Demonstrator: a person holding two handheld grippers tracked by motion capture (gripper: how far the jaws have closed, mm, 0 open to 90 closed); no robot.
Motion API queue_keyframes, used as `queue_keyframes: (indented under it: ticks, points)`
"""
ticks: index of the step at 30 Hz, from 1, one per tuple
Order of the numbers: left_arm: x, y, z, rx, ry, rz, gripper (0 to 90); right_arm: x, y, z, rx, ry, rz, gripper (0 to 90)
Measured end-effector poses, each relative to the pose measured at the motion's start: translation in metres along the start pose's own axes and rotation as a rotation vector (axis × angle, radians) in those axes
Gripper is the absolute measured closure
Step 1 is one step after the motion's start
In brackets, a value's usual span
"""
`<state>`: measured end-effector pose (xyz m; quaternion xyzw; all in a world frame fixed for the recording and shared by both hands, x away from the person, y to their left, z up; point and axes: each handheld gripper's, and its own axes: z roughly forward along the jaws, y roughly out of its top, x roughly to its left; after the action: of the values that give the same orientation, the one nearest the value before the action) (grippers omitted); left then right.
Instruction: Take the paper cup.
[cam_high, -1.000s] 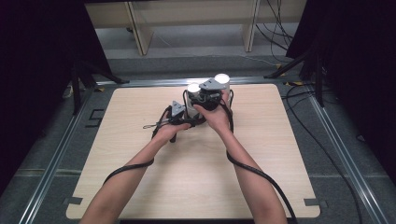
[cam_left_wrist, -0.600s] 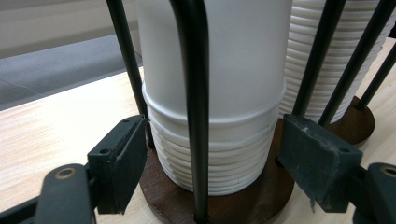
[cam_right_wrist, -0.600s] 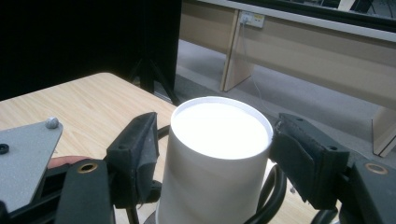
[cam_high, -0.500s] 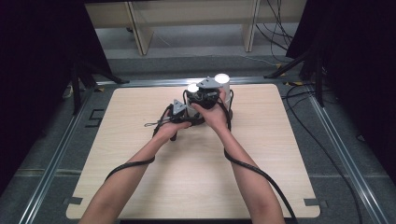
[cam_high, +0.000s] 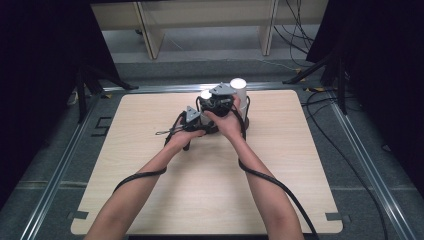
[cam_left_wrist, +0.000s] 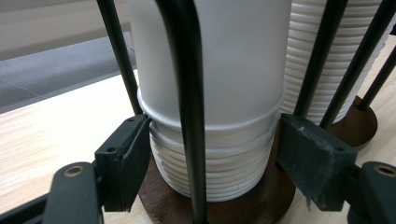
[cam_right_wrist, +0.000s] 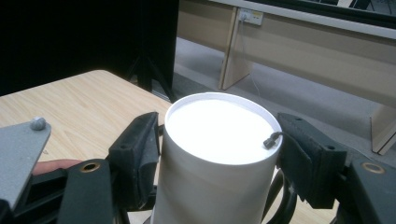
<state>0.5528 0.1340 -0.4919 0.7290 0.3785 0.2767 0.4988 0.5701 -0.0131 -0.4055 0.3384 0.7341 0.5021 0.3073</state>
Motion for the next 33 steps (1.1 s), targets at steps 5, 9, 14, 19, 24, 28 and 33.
queue_keyframes:
  ticks: [5, 9, 14, 19, 24, 28, 33]
  points:
    - [0.0003, -0.0002, -0.0003, -0.003, -0.001, 0.001, 27.2, -0.0012, -0.0001, 0.0042, -0.014, 0.0, 0.022, 33.4]
    - [0.0004, -0.0001, -0.0003, -0.003, -0.001, 0.006, 27.4, -0.0014, -0.0006, 0.0054, -0.014, 0.006, 0.034, 33.8]
    - [0.0007, -0.0003, 0.0001, -0.004, -0.002, 0.008, 27.4, -0.0021, -0.0009, 0.0055, -0.021, 0.003, 0.039, 34.5]
    - [0.0002, -0.0003, 0.0003, -0.005, -0.003, 0.009, 27.3, -0.0019, 0.0009, 0.0034, -0.027, 0.013, 0.053, 35.1]
    - [-0.0002, -0.0003, -0.0001, -0.003, 0.0, 0.013, 27.3, -0.0021, 0.0037, 0.0027, -0.045, 0.018, 0.046, 35.2]
    - [-0.0002, -0.0002, 0.0, 0.001, 0.001, 0.019, 27.2, -0.0018, 0.0044, 0.0012, -0.049, 0.001, 0.039, 35.2]
    - [-0.0004, -0.0002, 0.0, 0.0, 0.002, 0.02, 27.2, -0.0018, 0.0082, -0.0014, -0.055, 0.012, 0.05, 35.4]
